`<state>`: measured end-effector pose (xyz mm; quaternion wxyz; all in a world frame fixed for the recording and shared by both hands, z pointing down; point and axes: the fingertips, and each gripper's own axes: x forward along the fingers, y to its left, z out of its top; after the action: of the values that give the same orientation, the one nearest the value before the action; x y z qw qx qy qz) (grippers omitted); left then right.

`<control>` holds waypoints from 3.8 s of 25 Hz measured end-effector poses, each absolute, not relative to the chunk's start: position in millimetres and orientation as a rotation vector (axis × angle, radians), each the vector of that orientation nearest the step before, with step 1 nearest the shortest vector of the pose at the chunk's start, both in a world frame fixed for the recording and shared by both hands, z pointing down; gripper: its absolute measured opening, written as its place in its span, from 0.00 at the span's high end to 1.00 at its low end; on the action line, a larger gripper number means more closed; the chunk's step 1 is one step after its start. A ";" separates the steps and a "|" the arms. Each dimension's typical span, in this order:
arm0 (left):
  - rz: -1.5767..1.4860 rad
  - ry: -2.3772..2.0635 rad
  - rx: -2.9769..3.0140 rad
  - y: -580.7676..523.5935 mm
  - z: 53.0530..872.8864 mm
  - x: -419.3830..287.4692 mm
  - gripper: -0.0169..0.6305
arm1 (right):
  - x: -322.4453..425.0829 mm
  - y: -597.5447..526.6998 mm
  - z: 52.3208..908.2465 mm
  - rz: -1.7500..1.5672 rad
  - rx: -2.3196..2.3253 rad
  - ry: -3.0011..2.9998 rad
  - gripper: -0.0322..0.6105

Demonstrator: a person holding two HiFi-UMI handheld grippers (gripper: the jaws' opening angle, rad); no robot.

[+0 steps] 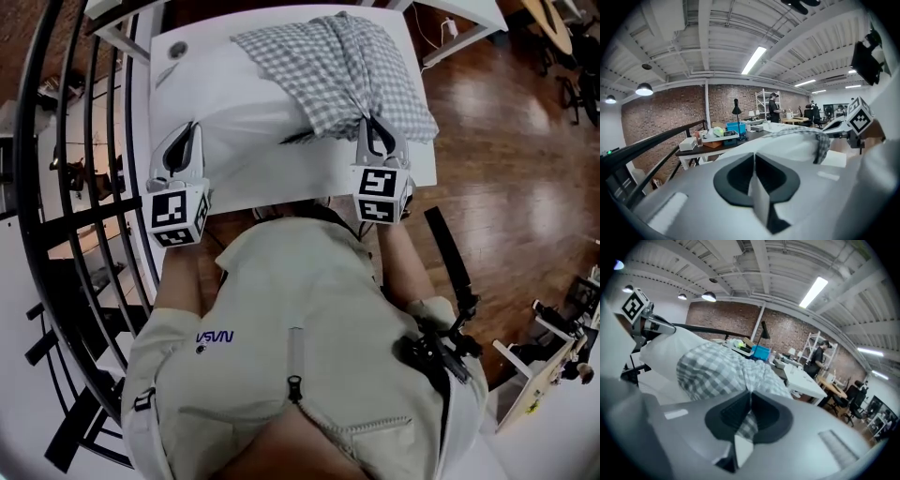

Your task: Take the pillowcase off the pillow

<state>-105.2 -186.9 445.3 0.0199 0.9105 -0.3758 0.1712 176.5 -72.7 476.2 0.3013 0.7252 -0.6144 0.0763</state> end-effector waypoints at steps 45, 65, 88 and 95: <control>1.050 -0.597 2.806 -204.8 537.8 26.8 0.82 | 149.2 -264.2 456.2 0.344 1.617 -1.992 0.68; 0.483 -0.855 3.054 -147.1 405.0 -37.8 0.93 | 254.3 -247.9 433.6 0.297 1.787 -1.609 0.94; 0.738 -0.629 3.059 -159.6 450.6 -11.3 0.60 | 192.1 -127.9 452.0 0.461 2.024 -2.031 0.74; 1.147 -0.439 2.997 -123.7 547.3 -7.2 0.50 | 119.9 -53.9 526.0 0.701 1.889 -2.018 0.73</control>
<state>-7.2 -123.7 547.3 -0.0485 0.9242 -0.1355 0.3538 119.9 -53.9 526.0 0.1445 0.6555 -0.7002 0.2432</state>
